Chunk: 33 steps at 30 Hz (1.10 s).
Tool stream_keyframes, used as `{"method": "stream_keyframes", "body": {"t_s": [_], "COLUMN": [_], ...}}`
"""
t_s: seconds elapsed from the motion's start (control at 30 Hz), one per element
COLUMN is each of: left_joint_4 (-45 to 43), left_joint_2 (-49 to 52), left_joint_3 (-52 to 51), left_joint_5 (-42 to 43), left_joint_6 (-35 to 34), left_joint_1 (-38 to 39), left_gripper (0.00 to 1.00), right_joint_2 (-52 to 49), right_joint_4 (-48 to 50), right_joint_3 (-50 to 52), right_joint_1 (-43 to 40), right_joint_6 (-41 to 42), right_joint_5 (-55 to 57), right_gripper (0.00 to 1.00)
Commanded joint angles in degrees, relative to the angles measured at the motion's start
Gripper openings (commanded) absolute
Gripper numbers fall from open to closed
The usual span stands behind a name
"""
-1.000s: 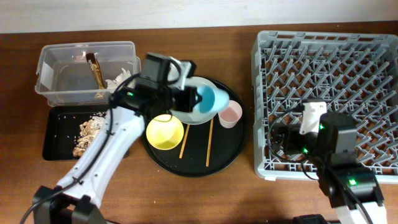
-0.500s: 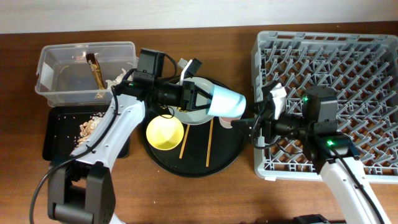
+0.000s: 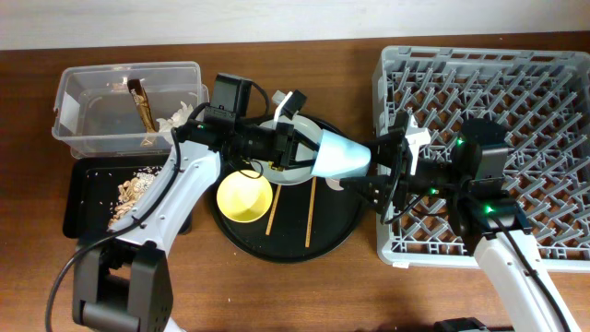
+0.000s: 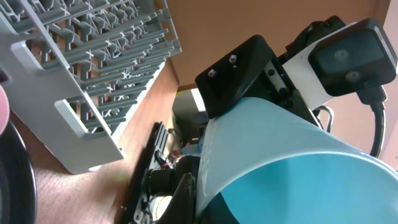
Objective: Sort waste into correct bins and load items into the dishwasher rack
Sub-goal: 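Hand the blue cup from the left gripper to the right gripper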
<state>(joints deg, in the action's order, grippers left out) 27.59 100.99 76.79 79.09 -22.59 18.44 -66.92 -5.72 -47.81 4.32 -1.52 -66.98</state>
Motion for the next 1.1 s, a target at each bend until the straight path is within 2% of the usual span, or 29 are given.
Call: {"method": "stream_keyframes", "body": {"t_s": [0.0, 0.17, 0.23, 0.3, 0.5, 0.53, 0.6, 0.7, 0.77, 0.87, 0.93, 1.07], "left_joint_4": [-0.2, -0.2, -0.2, -0.2, -0.2, -0.2, 0.3, 5.8, 11.4, 18.6, 23.1, 25.3], "left_joint_2": [0.6, 0.6, 0.6, 0.6, 0.6, 0.6, 0.6, 0.6, 0.2, -1.9, -5.4, -9.0], "left_joint_3": [0.1, 0.1, 0.1, 0.1, 0.1, 0.1, 0.1, 0.1, 0.2, 0.2, 0.2, 0.2], "left_joint_5": [0.9, 0.9, 0.9, 0.9, 0.4, -1.6, -9.0, -27.5, -39.8, -51.8, -60.5, -66.5], "left_joint_6": [-1.4, -1.4, -1.4, -1.4, -1.4, -1.4, 0.0, 3.2, 4.5, 6.7, 9.0, 9.5], "left_joint_1": [1.3, 1.7, 1.7, 1.7, 1.7, 1.7, 1.7, 0.8, -0.7, -4.2, -7.4, -8.9], "left_gripper": [0.01, 0.00, 0.01, 0.00, 0.01, 0.14, 0.47, 0.59, 0.64, 0.65, 0.65, 0.65], "right_joint_2": [0.0, 0.0, 0.0, 0.0, 0.0, 0.0, 0.0, 0.0, 0.0, 0.0, 0.1, 0.0], "right_joint_4": [0.2, 0.2, 0.2, 0.2, -0.1, -0.5, -2.8, -9.8, -14.5, -20.7, -29.8, -42.6], "right_joint_3": [-0.7, -0.7, -0.7, -0.7, -0.7, -0.7, -0.7, -0.7, -0.7, -1.6, -6.6, -18.5], "right_joint_1": [-0.2, -0.2, -0.2, -0.2, -0.2, -0.2, -0.2, -0.2, -0.2, -0.3, -0.3, -0.3], "right_joint_6": [0.0, 0.0, 0.0, 0.0, 0.0, 0.0, 0.0, 0.0, 0.0, 0.0, 0.0, 0.0], "right_joint_5": [-1.4, -1.4, -1.4, -1.4, -1.4, -1.4, -0.1, 9.1, 16.8, 25.4, 37.4, 54.9], "right_gripper": [0.85, 0.74, 0.73, 0.66, 0.61, 0.61, 0.61, 0.57, 0.56, 0.55, 0.55, 0.47]}}
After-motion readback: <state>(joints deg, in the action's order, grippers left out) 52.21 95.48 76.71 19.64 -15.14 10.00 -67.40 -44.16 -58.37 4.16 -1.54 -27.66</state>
